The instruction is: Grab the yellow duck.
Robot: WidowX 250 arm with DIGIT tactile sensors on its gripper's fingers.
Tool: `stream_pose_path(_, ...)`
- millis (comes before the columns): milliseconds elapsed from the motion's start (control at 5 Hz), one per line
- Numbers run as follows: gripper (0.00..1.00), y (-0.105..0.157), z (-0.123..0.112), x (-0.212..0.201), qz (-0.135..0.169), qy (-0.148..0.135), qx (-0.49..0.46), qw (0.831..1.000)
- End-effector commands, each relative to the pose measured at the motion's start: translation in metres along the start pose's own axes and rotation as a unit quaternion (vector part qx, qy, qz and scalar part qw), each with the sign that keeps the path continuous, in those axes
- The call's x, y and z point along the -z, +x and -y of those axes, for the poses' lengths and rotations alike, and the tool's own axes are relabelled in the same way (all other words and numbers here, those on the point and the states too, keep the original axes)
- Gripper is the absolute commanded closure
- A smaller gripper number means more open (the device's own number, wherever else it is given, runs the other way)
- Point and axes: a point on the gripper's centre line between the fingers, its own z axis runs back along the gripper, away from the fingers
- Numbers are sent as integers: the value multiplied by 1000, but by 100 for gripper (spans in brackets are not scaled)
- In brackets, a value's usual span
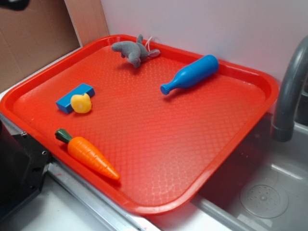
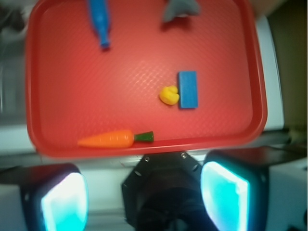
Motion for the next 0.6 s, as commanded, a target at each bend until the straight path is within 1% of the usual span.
stream_pose_path(0, 0, 18, -17, 26, 26, -17, -259, 965)
stream_pose_path(200, 0, 32, -28, 51, 46, -26, -376, 925)
stream_pose_path(400, 0, 45, -36, 73, 61, -32, -488, 870)
